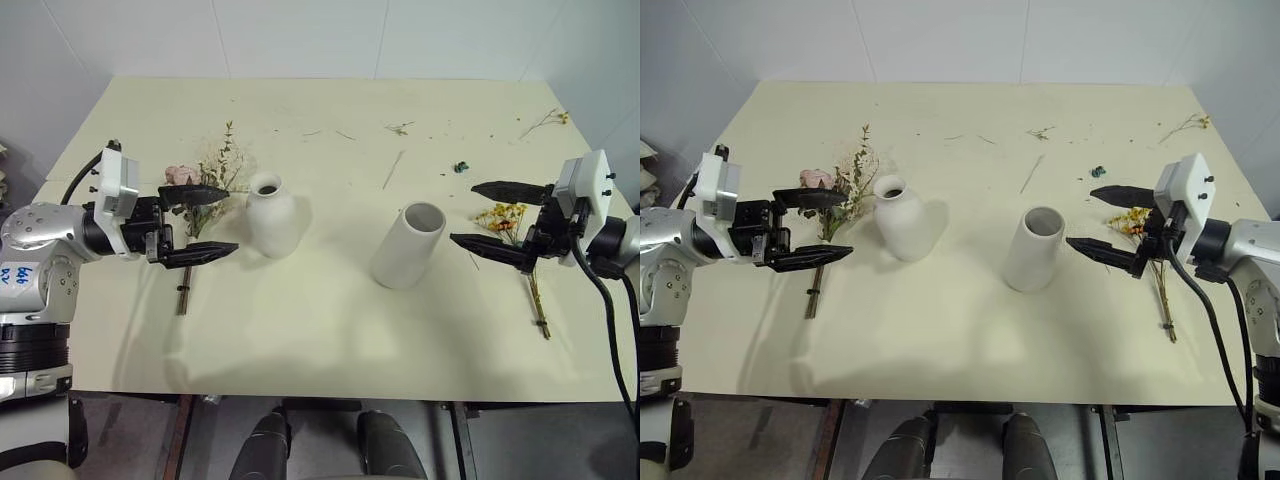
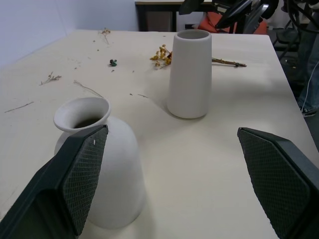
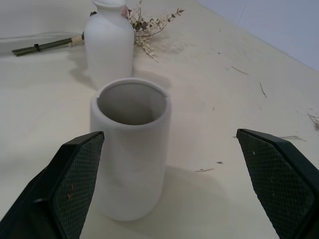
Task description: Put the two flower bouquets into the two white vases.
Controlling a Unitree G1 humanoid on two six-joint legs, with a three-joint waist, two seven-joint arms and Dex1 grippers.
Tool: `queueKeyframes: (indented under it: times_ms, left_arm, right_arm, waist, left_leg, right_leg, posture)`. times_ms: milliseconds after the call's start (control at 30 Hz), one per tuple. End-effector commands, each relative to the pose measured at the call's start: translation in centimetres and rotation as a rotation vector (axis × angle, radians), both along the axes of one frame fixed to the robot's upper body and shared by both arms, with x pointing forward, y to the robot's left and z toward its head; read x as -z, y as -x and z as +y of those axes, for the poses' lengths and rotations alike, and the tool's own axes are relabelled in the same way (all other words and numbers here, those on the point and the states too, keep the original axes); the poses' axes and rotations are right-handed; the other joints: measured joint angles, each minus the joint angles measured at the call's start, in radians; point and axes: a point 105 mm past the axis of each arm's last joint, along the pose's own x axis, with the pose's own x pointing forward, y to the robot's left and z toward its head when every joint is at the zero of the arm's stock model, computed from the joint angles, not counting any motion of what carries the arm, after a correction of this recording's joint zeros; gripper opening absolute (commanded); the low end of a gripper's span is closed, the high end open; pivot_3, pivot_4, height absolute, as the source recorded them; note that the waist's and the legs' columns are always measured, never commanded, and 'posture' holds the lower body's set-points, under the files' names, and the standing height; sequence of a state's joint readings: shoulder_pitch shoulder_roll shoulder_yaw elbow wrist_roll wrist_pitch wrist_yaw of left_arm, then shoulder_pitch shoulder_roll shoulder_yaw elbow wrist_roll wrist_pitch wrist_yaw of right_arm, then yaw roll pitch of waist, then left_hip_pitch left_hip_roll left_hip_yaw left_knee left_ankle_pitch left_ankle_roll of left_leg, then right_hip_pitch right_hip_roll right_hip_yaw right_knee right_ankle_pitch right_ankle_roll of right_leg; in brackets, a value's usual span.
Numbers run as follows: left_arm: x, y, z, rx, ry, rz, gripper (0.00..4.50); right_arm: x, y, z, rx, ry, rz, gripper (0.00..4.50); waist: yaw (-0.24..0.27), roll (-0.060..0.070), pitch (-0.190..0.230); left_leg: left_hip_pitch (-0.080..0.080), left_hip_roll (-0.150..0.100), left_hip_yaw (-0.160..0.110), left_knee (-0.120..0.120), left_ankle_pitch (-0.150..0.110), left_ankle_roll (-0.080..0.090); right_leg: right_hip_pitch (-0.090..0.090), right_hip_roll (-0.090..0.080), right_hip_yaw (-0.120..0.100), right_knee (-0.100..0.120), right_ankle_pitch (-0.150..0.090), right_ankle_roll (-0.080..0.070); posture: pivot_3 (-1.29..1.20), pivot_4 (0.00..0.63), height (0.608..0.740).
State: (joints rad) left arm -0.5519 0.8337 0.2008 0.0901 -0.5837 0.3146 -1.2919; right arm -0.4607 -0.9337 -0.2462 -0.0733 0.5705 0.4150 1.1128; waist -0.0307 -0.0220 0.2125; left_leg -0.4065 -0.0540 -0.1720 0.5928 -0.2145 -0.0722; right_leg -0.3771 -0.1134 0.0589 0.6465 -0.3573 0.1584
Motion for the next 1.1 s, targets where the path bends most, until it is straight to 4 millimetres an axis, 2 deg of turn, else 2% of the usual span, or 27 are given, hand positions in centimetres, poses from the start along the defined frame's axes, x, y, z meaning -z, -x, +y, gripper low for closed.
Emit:
queueKeyframes:
  times_ms: [33,167,233,300,433,500,567,767,900,1100]
  left_arm:
    - [-1.2,0.5,0.6,-0.019,0.006,-0.068,4.44]
    - [-1.7,0.4,0.0,0.002,0.035,-0.083,4.44]
    - [-2.2,0.7,-0.2,0.033,0.046,-0.069,4.44]
    - [-2.5,0.8,-0.2,0.047,0.042,-0.07,4.44]
    - [-3.4,1.2,-0.5,0.054,0.05,-0.083,4.44]
    - [-3.6,1.4,-0.6,0.059,0.048,-0.09,4.44]
    - [-3.8,1.7,-0.6,0.06,0.048,-0.098,4.44]
    - [-4.3,3.5,-1.5,0.079,0.076,-0.094,4.44]
    - [-4.4,4.9,-1.9,0.079,0.068,-0.086,4.44]
    - [-4.9,5.8,-2.0,0.05,0.071,-0.102,4.44]
  right_arm:
    - [-2.0,0.2,-0.9,0.03,0.009,-0.05,4.5]
    - [-2.2,0.1,-4.0,0.194,0.033,0.013,4.5]
    - [-2.2,-0.1,-6.1,0.329,0.089,0.114,4.5]
    - [-1.0,0.2,-8.1,0.468,0.174,0.259,4.5]
    - [0.8,0.9,-10.9,0.656,0.218,0.474,4.5]
    - [2.1,0.9,-13.2,0.84,0.239,0.589,4.5]
    - [2.5,0.6,-13.5,0.875,0.248,0.616,4.5]
    - [5.1,-1.4,-12.7,0.854,0.256,0.745,4.5]
    - [6.7,-3.0,-13.2,0.862,0.314,0.775,4.5]
    - [9.6,-3.8,-14.7,0.887,0.415,0.822,4.5]
  waist:
    - [0.0,0.0,0.0]
    - [0.005,0.0,0.0]
    - [0.007,0.001,0.0]
    - [0.007,0.001,0.0]
    - [-0.002,0.001,0.0]
    - [-0.01,0.001,0.0]
    - [-0.012,0.001,0.0]
    - [-0.023,0.002,0.001]
    - [-0.023,0.002,0.001]
    - [-0.021,0.001,0.001]
  left_leg:
    - [0.0,0.0,0.0,0.0,0.0,0.0]
    - [0.0,0.0,0.0,0.0,0.0,0.0]
    - [-0.001,-0.001,0.0,0.001,0.0,0.0]
    - [-0.001,-0.001,0.0,0.001,0.0,0.0]
    - [-0.001,0.0,0.001,0.0,0.0,0.001]
    - [-0.001,0.001,0.003,0.0,-0.001,0.001]
    - [0.0,0.0,0.005,0.001,-0.001,0.001]
    - [-0.002,0.001,0.006,0.0,-0.001,0.0]
    - [-0.003,0.001,0.007,0.0,-0.001,0.0]
    - [-0.007,0.001,0.007,0.001,0.0,-0.002]
  right_leg:
    - [0.0,0.0,0.0,0.0,0.0,0.0]
    - [0.0,0.0,0.0,-0.001,0.0,0.0]
    - [0.0,-0.001,0.0,-0.001,0.0,0.0]
    - [-0.001,-0.001,0.0,-0.001,0.0,0.0]
    - [-0.001,0.0,0.0,-0.001,0.0,0.0]
    - [-0.001,0.0,0.002,-0.001,0.0,0.0]
    - [-0.002,-0.001,0.003,-0.001,0.0,0.0]
    - [-0.004,0.0,0.004,-0.002,0.0,0.0]
    - [-0.006,0.0,0.004,-0.003,0.0,0.0]
    - [-0.009,0.0,0.004,-0.001,0.0,0.0]
  posture:
    - [0.0,0.15,0.74]
    - [0.0,0.15,0.74]
    - [0.0,0.15,0.74]
    - [0.0,0.15,0.74]
    - [0.0,0.15,0.74]
    - [0.0,0.15,0.74]
    - [0.0,0.15,0.74]
    - [0.0,0.15,0.74]
    - [0.0,0.15,0.74]
    - [0.0,0.15,0.74]
